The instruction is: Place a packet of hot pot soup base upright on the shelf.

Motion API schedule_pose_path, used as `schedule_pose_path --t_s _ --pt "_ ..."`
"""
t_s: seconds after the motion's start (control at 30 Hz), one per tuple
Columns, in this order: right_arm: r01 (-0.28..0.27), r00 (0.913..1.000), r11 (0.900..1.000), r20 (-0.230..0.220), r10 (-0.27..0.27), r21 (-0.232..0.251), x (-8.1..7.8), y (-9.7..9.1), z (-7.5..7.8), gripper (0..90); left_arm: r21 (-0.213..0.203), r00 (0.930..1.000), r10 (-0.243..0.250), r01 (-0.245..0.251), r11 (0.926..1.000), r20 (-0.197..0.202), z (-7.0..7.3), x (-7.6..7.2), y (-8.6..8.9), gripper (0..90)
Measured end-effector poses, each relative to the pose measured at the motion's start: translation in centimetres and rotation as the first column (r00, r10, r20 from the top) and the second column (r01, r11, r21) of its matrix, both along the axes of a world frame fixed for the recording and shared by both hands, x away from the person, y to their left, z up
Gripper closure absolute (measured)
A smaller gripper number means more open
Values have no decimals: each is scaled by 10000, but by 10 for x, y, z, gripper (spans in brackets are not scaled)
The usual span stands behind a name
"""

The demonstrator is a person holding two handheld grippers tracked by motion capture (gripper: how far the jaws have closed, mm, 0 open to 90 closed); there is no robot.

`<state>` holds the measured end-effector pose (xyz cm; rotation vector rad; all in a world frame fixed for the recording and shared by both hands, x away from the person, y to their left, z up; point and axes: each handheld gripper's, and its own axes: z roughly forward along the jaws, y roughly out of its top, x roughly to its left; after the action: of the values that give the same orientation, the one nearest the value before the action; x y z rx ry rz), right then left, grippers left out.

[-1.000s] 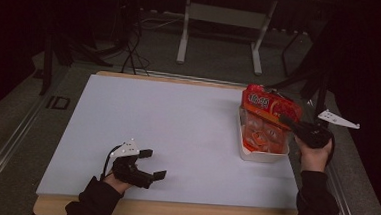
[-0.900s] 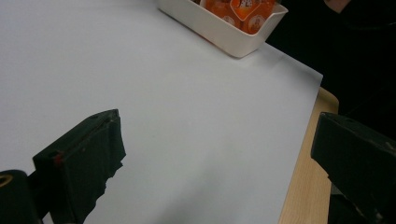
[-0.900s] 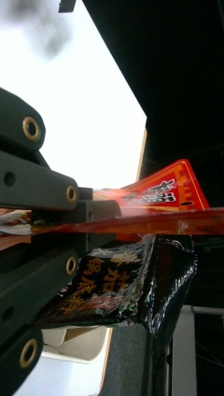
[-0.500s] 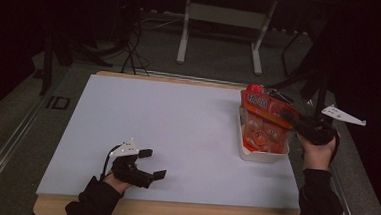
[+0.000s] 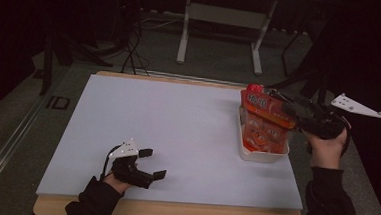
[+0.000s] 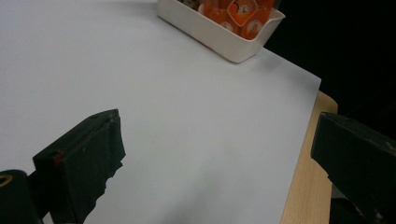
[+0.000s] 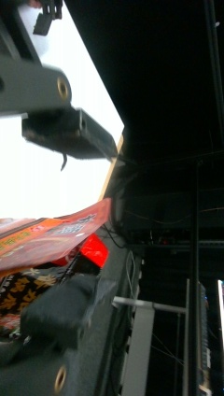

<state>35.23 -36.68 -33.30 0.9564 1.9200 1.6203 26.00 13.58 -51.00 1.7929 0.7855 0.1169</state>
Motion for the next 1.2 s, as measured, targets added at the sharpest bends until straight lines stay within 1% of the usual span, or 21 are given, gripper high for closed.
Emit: schedule_pose_path --t_s 0.07,0.1,0.13,0.2,0.23,0.27,0.3,0.37,0.43,0.47,0.5,0.6,0.67,0.73,0.8,0.9,0.97,1.1,1.17,1.2 --pt "-84 10000 10000 47 84 11 -3 5 4 235 19 9999 -72 72 10000 140 1 -1 -1 27" --pt "-84 10000 10000 47 84 11 -3 5 4 235 19 9999 -72 72 10000 140 1 -1 -1 27" --pt "-168 9998 9998 61 168 50 -5 10 7 193 8 9999 -75 74 10000 142 1 -2 -2 27" --pt "-257 9996 9996 102 256 101 -6 12 9 179 17 9999 -70 70 10000 141 1 -2 -2 27" --pt "-568 9984 9982 51 567 190 -7 16 10 140 32 9999 -47 47 10000 130 1 -2 -1 27" --pt "-674 9977 9974 -7 675 245 -8 18 10 132 32 9999 -17 17 10000 128 1 -2 -1 27" --pt "-700 9975 9973 35 699 229 -9 20 10 132 32 9999 -17 17 10000 128 1 -2 -1 27" --pt "-1003 9950 9944 56 1002 330 -10 25 9 120 21 10000 27 -27 10000 77 0 -2 0 27" --pt "-1013 9949 9943 44 1012 342 -12 28 9 120 10 10000 23 -23 10000 29 -1 -2 0 27" --pt "-1225 9924 9917 -103 1230 395 -13 32 6 121 -15 10000 9 -9 10000 12 -1 -2 0 27" --pt "-1255 9919 9916 -149 1260 313 -13 35 5 121 -27 10000 2 -2 10000 8 -1 -2 0 27" --pt "-1622 9862 9868 -346 1620 -20 -16 46 -3 121 55 10000 -24 24 10000 27 -1 -3 0 27" --pt "-1751 9839 9843 -384 1743 -199 -18 52 -7 120 23 10000 -19 19 10000 7 -2 -3 0 27" --pt "-1961 9797 9803 -478 1949 -217 -20 59 -12 120 53 10000 16 -16 10000 30 -1 -4 1 27" --pt "-2010 9786 9793 -490 1996 -243 -21 61 -14 120 44 10000 20 -20 10000 28 -1 -4 1 27" --pt "-2354 9707 9710 -583 2329 -413 -25 74 -23 121 43 10000 22 -22 10000 23 -1 -4 2 27" --pt "-2468 9680 9679 -581 2440 -477 -26 81 -28 121 47 10000 40 -40 10000 36 -1 -4 2 27" --pt "-2720 9597 9607 -881 2667 -547 -29 91 -41 123 18 10000 57 -57 10000 25 -1 -4 3 27" --pt "-2864 9551 9564 -958 2803 -572 -30 96 -48 123 31 10000 72 -72 10000 25 -1 -4 3 27" --pt "-2866 9547 9559 -1019 2794 -638 -31 98 -52 124 33 10000 78 -78 10000 33 -1 -5 3 27"
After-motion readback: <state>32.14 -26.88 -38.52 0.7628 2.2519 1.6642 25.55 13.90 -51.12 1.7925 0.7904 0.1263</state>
